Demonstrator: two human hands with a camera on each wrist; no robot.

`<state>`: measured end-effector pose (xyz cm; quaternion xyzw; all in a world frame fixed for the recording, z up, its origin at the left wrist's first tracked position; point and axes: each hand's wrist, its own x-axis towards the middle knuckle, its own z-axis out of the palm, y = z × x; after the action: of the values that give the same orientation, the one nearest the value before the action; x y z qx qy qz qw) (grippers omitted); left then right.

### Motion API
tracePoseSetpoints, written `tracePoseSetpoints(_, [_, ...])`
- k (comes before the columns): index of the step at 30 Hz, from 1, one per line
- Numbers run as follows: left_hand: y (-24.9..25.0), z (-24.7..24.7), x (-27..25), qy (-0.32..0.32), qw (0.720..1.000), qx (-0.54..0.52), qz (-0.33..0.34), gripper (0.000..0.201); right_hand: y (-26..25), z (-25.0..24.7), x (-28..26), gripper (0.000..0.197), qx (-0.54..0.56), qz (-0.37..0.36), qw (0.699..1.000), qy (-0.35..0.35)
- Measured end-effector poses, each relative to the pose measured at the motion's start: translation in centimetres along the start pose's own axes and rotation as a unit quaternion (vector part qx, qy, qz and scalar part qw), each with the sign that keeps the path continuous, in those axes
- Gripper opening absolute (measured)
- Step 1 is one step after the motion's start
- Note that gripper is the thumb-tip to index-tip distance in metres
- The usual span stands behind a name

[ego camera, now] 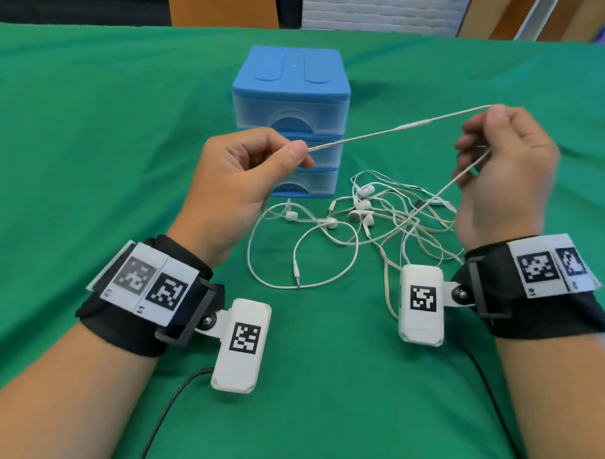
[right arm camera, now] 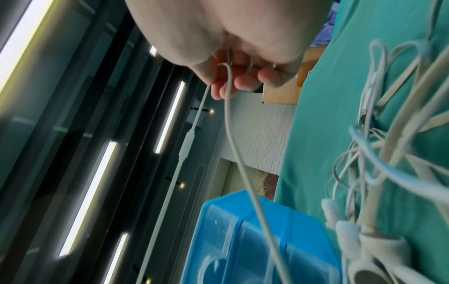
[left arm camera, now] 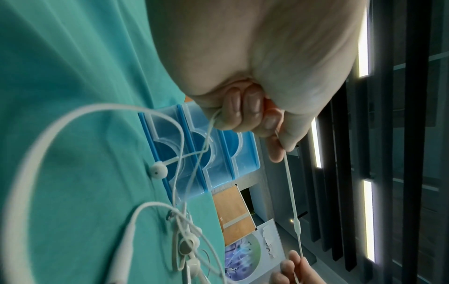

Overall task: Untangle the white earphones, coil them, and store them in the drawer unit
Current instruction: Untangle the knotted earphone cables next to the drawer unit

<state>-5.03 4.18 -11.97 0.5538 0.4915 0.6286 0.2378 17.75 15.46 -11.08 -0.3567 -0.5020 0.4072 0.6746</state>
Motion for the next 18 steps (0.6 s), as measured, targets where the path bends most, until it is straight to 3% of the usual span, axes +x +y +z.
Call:
tracePoseSetpoints(4, [0.1, 0.0, -0.1, -0.022, 1.000, -0.008, -0.009, 0.020, 0.3, -1.0, 0.9, 0.024, 0.015, -0.017, 0.995, 0.098])
tracePoseSetpoints(11, [-0.1, 0.0, -0.2, -0.036, 0.999, -0.026, -0.032, 0.022, 0.6, -1.5, 1.6, 0.027, 0.019, -0.045, 0.985, 0.163])
tracePoseSetpoints(15, [-0.3, -0.2, 0.1, -0.034, 0.997, -0.069, -0.027, 0.019, 0.7, -1.5, 1.5, 0.028, 0.024, -0.022, 0.988, 0.154])
tracePoseSetpoints(18, [-0.4, -0.3, 0.1, -0.050, 0.987, -0.144, -0.046, 0.018, 0.7, -1.3, 1.1, 0.026, 0.021, 0.043, 0.997, 0.067])
